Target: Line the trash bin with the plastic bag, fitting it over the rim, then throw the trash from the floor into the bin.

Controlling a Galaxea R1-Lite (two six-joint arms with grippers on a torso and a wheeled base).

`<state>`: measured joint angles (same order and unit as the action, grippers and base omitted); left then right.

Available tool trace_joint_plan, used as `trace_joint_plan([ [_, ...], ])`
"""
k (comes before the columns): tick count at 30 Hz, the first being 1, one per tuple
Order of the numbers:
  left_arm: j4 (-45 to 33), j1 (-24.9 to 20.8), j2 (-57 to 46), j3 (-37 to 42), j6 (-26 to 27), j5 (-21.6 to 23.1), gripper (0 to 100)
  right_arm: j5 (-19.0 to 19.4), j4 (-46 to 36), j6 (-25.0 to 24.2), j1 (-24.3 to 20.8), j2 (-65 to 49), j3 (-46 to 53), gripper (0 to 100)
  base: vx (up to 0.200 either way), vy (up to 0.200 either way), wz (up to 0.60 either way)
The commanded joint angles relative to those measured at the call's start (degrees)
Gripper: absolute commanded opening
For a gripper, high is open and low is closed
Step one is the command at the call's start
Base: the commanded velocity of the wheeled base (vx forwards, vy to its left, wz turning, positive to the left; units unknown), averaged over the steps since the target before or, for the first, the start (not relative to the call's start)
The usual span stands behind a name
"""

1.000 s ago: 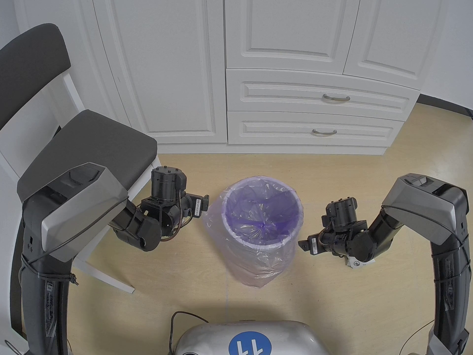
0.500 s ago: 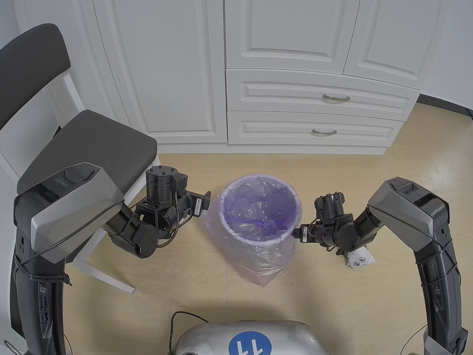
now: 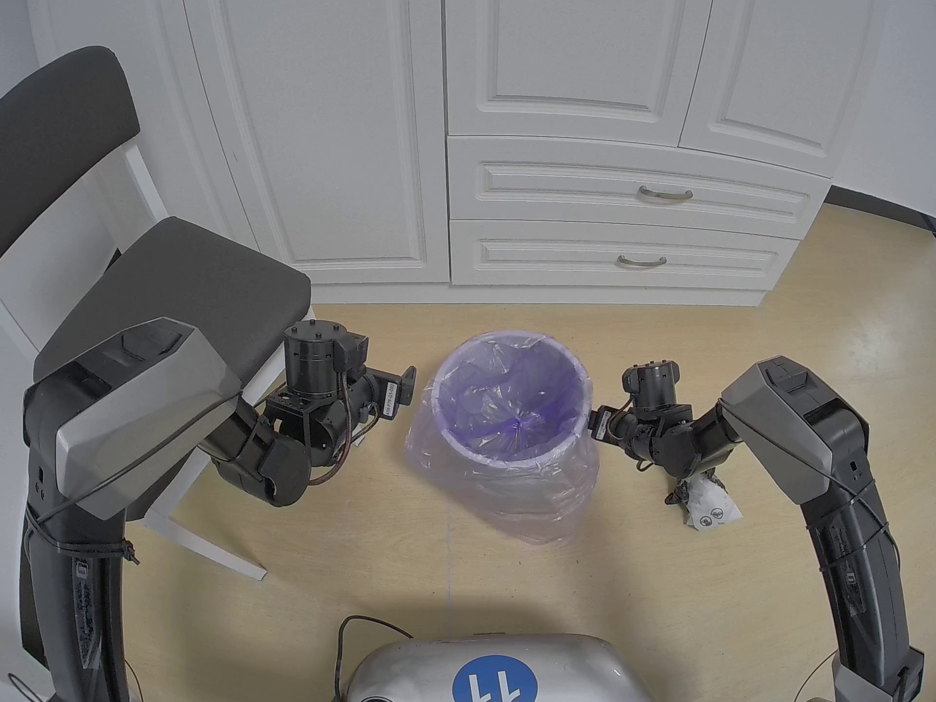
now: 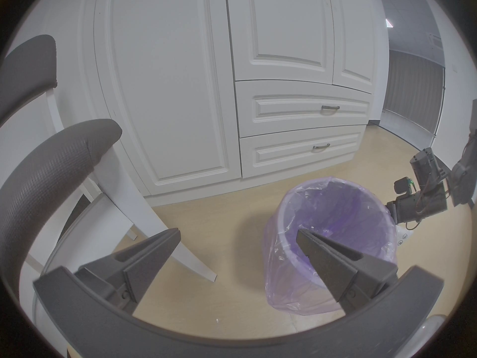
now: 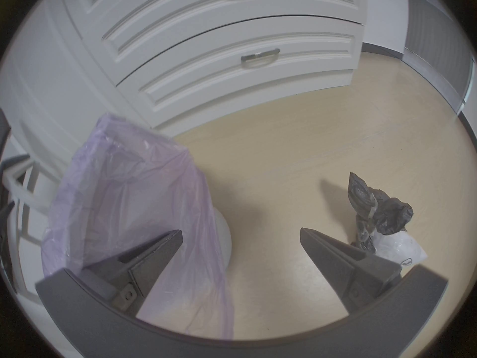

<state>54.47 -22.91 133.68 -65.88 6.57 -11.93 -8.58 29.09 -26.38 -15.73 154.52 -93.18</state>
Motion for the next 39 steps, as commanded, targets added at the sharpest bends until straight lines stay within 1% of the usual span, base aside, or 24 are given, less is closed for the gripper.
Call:
trace_joint_plan([
  [1,0.6,0.0,0.4,-0.9,-0.2,0.0,100,-2.1,0.4,-3.2,0.3,3.3,-5.9,100,0.000,0.000,0.00],
  [3,0.6,-0.1,0.5,-0.8,-0.2,0.0,100,-3.5,0.4,-6.3,0.5,4.4,-9.9,100,0.000,0.000,0.00],
  [5,0.7,-0.1,0.4,-0.8,-0.2,0.0,100,-4.0,0.4,-9.0,0.9,5.0,-12.8,100,0.000,0.000,0.00],
  [7,0.7,-0.1,0.4,-0.8,-0.2,0.0,100,-4.0,0.4,-9.5,1.2,5.2,-13.5,100,0.000,0.000,0.00],
  [11,0.7,-0.2,0.5,-1.0,-0.2,0.0,100,-4.2,0.0,-8.9,1.8,4.9,-13.4,100,0.000,0.000,0.00],
  [14,0.7,-0.3,0.4,-1.1,-0.2,0.0,100,-4.2,-1.8,-3.3,3.7,3.6,-11.2,100,0.000,0.000,0.00],
  [15,0.7,-0.3,0.4,-1.0,-0.2,0.0,100,-4.2,-2.2,-2.8,3.9,3.4,-11.1,100,0.000,0.000,0.00],
  [16,0.7,-0.3,0.4,-1.0,-0.2,0.0,100,-4.2,-4.3,0.3,4.9,2.0,-9.7,100,0.000,0.000,0.00],
  [17,0.7,-0.3,0.4,-1.0,-0.2,0.0,100,-4.2,-5.0,1.1,5.2,1.5,-9.3,100,0.000,0.000,0.00],
  [19,0.7,-0.3,0.4,-0.9,-0.2,0.0,100,-4.1,-9.0,4.7,6.8,-1.4,-7.0,100,0.000,0.000,0.00],
  [20,0.7,-0.3,0.4,-1.0,-0.2,0.0,100,-3.9,-10.3,5.8,7.2,-2.5,-6.4,100,0.000,0.000,0.00],
  [24,0.7,-0.3,0.4,-1.0,-0.2,0.0,100,-3.4,-11.3,8.0,8.5,-5.7,-3.5,100,0.000,0.000,0.00],
  [27,0.7,-0.2,0.4,-1.0,-0.2,0.0,100,-2.6,-12.4,11.7,8.8,-8.3,0.8,100,0.000,0.000,0.00],
  [28,0.7,-0.2,0.4,-0.9,-0.2,0.0,100,-1.0,-13.4,14.9,8.9,-10.0,4.8,100,0.000,0.000,0.00],
  [29,0.7,-0.2,0.4,-0.9,-0.2,0.0,100,1.6,-13.8,17.6,8.9,-11.5,8.3,100,0.000,0.000,0.00],
  [30,0.7,-0.3,0.4,-0.9,-0.2,0.0,100,4.2,-13.4,20.0,8.6,-12.7,11.3,100,0.000,0.000,0.00],
  [32,0.7,-0.2,0.4,-0.9,-0.2,0.0,100,10.7,-13.0,24.5,7.8,-14.9,17.7,100,0.000,0.000,0.00],
  [33,0.7,-0.2,0.3,-0.8,-0.2,0.0,100,13.0,-12.9,25.9,7.2,-15.5,19.7,100,0.000,0.000,0.00],
  [35,0.7,-0.1,0.1,-0.7,-0.2,0.0,100,15.6,-12.7,26.3,5.5,-15.1,21.3,100,0.000,0.000,0.00],
  [36,0.7,-0.1,0.1,-0.7,-0.2,0.0,100,15.7,-12.7,26.3,5.4,-15.0,21.3,100,0.000,0.000,0.00],
  [39,0.7,-0.1,0.0,-0.7,-0.2,0.0,100,16.0,-9.2,22.7,3.5,-12.1,21.1,100,0.000,0.000,0.00],
])
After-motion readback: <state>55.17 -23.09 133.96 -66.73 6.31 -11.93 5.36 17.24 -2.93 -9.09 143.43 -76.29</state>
